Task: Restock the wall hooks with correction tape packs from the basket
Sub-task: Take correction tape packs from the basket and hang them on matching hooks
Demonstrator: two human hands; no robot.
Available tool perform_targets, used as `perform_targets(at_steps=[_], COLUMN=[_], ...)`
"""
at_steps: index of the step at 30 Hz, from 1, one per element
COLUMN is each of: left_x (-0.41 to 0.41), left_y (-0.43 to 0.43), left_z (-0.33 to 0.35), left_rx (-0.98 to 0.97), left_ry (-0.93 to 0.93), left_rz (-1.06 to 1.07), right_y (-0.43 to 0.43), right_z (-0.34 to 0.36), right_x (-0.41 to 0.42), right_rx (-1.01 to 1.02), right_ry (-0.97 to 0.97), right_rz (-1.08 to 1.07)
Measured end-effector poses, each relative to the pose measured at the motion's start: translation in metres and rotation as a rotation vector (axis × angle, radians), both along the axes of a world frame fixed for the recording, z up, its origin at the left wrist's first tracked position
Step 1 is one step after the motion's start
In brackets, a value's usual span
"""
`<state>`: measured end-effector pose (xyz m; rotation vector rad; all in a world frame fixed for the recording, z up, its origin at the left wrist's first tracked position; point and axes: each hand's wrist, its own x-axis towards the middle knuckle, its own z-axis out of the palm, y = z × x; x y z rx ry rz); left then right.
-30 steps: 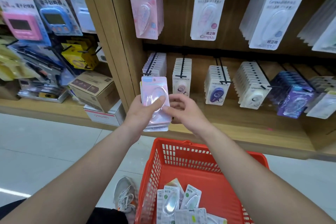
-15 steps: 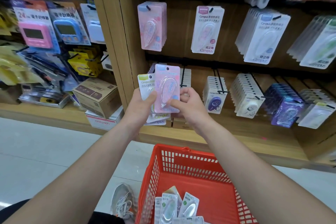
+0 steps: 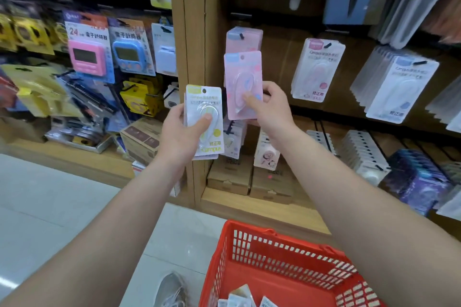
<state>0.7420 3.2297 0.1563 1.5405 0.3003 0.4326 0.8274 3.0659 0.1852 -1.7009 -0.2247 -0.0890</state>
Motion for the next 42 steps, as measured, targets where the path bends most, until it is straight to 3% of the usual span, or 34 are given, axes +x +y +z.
perform_targets(at_steps=[12, 36, 42], left_x=[0.012, 0.014, 0.015], left_y=[0.018, 0.014, 0.016], left_z=[0.017, 0.016, 0.014], left_rx=[-0.106, -0.135, -0.119], left_ry=[-0.061, -0.022, -0.012], left_rz=[0.020, -0.011, -0.001], right_y=[0.028, 0.033, 0.034], right_z=[0.007, 0.014, 0.015], right_x=[0.038, 0.044, 0.055], right_rx=[0.021, 0.057, 0.047], right_ry=[-0.128, -0.141, -0.055], right_rz=[-0.106, -0.167, -0.182])
